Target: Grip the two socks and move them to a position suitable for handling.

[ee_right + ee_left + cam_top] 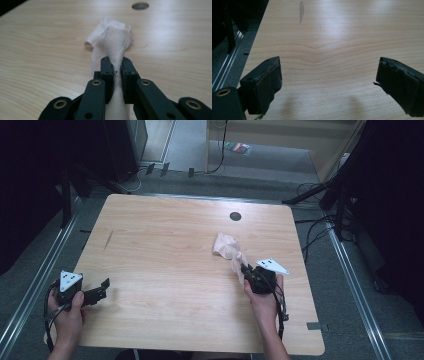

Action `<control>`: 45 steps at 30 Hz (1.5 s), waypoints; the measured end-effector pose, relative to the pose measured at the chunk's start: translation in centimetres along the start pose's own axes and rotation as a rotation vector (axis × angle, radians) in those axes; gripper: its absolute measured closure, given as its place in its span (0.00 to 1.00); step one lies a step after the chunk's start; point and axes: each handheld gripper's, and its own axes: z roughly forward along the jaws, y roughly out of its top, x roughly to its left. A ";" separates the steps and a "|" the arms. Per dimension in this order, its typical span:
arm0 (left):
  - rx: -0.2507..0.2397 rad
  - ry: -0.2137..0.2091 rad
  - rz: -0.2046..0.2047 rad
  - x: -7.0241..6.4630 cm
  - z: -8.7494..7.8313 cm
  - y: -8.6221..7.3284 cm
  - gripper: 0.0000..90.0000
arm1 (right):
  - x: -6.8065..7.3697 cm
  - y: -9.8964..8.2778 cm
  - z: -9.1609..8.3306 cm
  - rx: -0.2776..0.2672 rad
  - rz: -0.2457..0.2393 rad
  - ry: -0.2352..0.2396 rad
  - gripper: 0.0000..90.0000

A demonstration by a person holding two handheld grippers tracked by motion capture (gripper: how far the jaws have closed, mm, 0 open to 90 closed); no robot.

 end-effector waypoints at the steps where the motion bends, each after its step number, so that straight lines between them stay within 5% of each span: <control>1: -0.001 0.001 0.000 0.0 0.0 0.0 0.07 | 0.3 0.3 -0.5 -0.010 -0.002 0.008 0.93; 11: 0.001 0.001 0.002 0.0 0.0 0.0 0.07 | 5.2 0.9 -2.8 -0.036 -0.070 0.113 0.93; 22: -0.005 0.005 0.009 -0.1 0.0 0.0 0.07 | 12.7 -2.3 -0.7 0.061 -0.201 0.258 0.93; 26: -0.005 0.010 0.014 -0.2 -0.1 0.0 0.07 | 14.3 -3.3 0.0 0.085 -0.224 0.283 0.93; 32: -0.012 0.017 0.021 -0.3 0.0 0.0 0.07 | 15.2 -4.8 1.6 0.124 -0.225 0.296 0.87; 34: -0.015 0.020 0.029 -0.4 -0.1 0.0 0.07 | 14.9 -4.9 2.2 0.131 -0.185 0.320 0.57; 36: -0.021 0.021 0.037 -0.6 -0.4 0.1 0.07 | 14.3 -4.4 1.9 0.109 -0.156 0.317 0.48; 41: -0.043 -0.019 0.017 -1.7 -1.0 0.5 0.07 | 13.0 -3.1 -0.1 0.058 -0.124 0.307 0.54; 45: -0.047 -0.095 0.051 -4.6 -1.5 1.1 0.07 | 13.8 -3.7 -0.9 0.083 -0.162 0.332 0.63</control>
